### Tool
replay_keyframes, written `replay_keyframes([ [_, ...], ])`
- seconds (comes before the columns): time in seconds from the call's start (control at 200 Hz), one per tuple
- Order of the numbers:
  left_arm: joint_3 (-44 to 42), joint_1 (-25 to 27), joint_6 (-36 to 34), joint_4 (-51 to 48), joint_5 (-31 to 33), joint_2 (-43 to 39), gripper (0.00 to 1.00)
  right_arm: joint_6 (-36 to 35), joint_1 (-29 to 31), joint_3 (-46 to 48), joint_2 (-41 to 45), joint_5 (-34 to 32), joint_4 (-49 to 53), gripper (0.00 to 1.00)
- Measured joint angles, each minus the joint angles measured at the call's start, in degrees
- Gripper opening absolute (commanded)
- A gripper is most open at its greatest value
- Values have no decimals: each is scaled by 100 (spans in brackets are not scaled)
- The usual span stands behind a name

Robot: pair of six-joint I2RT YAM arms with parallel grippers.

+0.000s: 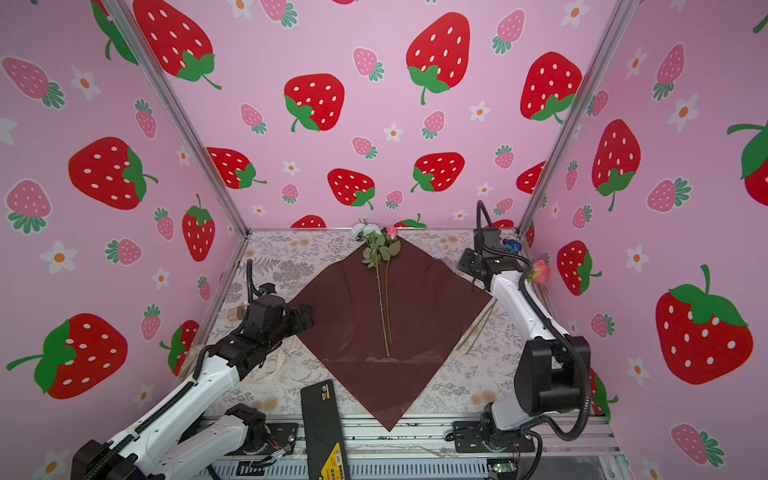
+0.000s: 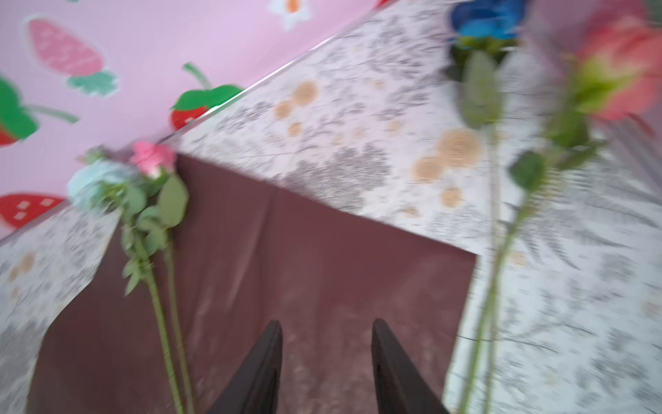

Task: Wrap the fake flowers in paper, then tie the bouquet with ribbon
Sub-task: 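Open the right gripper and move it back to the remaining flowers, then grasp the blue rose stem with the right gripper and lift it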

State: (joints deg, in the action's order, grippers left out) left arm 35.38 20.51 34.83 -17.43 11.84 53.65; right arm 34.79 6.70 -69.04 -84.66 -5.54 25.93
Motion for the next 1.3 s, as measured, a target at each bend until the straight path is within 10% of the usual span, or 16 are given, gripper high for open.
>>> replay_keyframes([
  [0.39,0,0,-7,-15,11,155,99,-691,-1727,566,-415,378,2,30],
  [1.301,2,-4,0,-13,11,426,99,-1370,-1753,-1062,-3287,1209,-844,24],
])
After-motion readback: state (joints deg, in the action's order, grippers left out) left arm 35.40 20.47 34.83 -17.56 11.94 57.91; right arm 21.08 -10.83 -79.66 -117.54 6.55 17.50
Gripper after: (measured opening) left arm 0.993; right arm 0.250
